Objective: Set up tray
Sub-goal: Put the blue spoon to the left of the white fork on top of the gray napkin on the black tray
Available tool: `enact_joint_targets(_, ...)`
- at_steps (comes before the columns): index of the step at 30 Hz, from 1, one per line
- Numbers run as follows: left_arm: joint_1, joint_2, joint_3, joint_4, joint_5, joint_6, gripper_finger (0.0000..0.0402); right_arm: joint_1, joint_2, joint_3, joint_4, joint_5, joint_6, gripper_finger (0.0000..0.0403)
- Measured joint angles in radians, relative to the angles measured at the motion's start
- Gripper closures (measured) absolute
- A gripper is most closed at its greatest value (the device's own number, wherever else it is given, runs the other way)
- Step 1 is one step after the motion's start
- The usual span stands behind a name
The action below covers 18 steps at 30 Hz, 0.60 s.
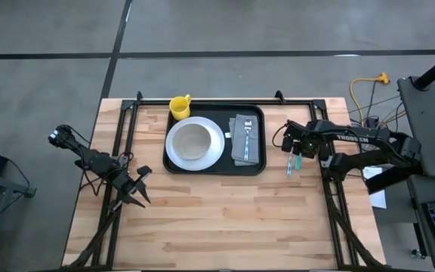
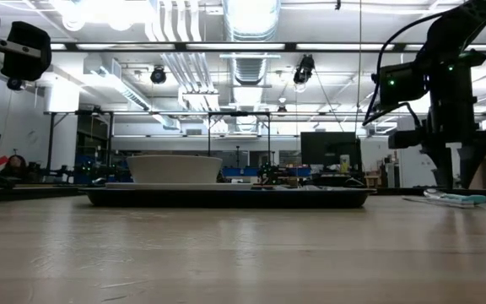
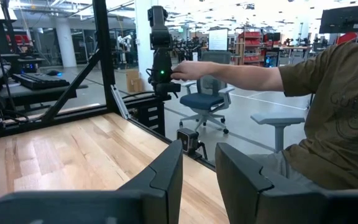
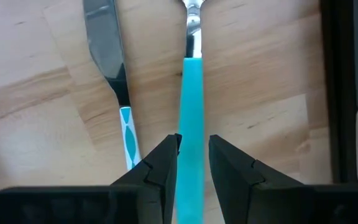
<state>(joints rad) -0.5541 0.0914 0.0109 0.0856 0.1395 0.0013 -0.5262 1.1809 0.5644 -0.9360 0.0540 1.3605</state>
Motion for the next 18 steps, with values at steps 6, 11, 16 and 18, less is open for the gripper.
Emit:
enact_joint_targets(6,0.0,0.0,0.0,0.0,0.0,0.0,0.0324,0.0,0.0,-0.016,0.007,0.002,0.005,0.0329)
enact_joint_targets(11,0.0,0.0,0.0,0.0,0.0,0.0,0.0324,0.0,0.0,-0.055,0.065,0.002,0.004,0.0335)
enact_joint_targets(16,0.0,0.0,0.0,0.0,0.0,0.0,0.0324,0.0,-0.003,-0.085,0.139,0.002,0.006,0.0329)
enact_joint_targets(18,0.0,0.0,0.0,0.0,0.0,0.0,0.0324,0.0,-0.001,-0.087,0.142,0.002,0.006,0.0325)
